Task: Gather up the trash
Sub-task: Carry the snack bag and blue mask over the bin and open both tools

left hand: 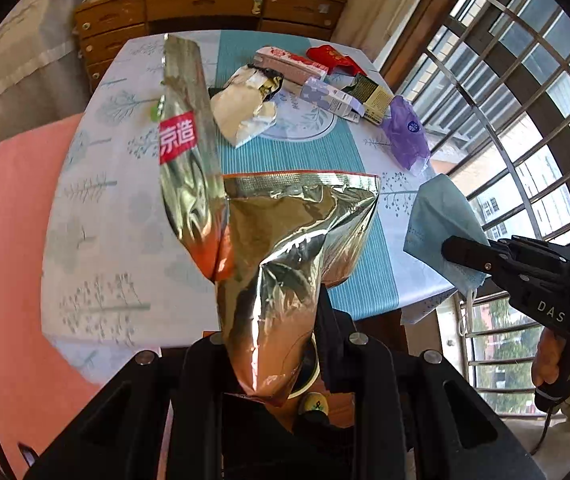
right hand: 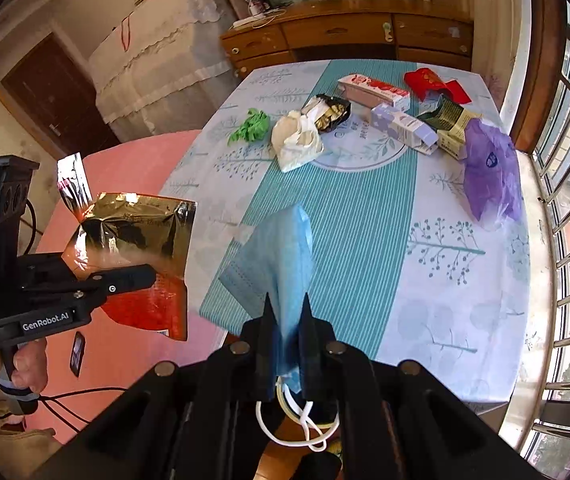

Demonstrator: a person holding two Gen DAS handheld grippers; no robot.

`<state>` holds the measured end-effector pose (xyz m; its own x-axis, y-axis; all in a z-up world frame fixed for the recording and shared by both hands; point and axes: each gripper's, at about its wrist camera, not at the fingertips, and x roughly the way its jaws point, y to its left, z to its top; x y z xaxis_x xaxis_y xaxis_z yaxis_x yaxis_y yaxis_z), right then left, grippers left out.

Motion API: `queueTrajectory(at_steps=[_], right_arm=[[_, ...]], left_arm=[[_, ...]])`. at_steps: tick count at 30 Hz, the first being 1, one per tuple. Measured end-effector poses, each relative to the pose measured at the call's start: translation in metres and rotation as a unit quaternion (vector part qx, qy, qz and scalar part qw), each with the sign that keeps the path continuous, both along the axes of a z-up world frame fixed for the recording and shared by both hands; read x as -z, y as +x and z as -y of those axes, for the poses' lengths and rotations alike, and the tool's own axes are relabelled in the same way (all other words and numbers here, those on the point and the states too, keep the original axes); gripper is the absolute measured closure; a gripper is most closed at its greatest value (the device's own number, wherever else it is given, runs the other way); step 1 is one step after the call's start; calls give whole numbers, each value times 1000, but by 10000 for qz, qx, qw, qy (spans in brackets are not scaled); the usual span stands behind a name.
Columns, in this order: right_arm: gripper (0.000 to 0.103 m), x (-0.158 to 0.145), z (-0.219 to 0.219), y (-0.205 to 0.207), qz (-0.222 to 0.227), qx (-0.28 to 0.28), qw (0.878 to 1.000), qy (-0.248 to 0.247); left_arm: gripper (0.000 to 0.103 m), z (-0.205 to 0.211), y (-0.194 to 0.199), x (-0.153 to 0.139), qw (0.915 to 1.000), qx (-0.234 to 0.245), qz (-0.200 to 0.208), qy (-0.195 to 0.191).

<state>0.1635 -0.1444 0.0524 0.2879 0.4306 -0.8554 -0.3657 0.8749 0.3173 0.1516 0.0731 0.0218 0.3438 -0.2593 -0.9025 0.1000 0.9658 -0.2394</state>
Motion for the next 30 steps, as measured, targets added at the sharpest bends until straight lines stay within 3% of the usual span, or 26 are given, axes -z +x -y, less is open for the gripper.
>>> queueTrajectory(at_steps=[6,11,16,21,30], right_arm=[[95,34,20,-59,-401,-235,9988,138],[95,72,24,-92,-876,-123,9959,178],[95,116,16,-112,-1218,57,9925,-31],[95,178,10,-120,-1524,430,9872,-184],[94,372,0,-115,-1802,1115,9764,-419]], left_arm=[[82,27,-81,31,9976,-629,-216,185],[81,47,-117,58,9953,-622,-543,511],[81,57,-133,100,9926,-609,-881,569],[80,66,-140,171,9889,-585,-1217,620],[79,67,-120,355,9843,-704,-1540,504]])
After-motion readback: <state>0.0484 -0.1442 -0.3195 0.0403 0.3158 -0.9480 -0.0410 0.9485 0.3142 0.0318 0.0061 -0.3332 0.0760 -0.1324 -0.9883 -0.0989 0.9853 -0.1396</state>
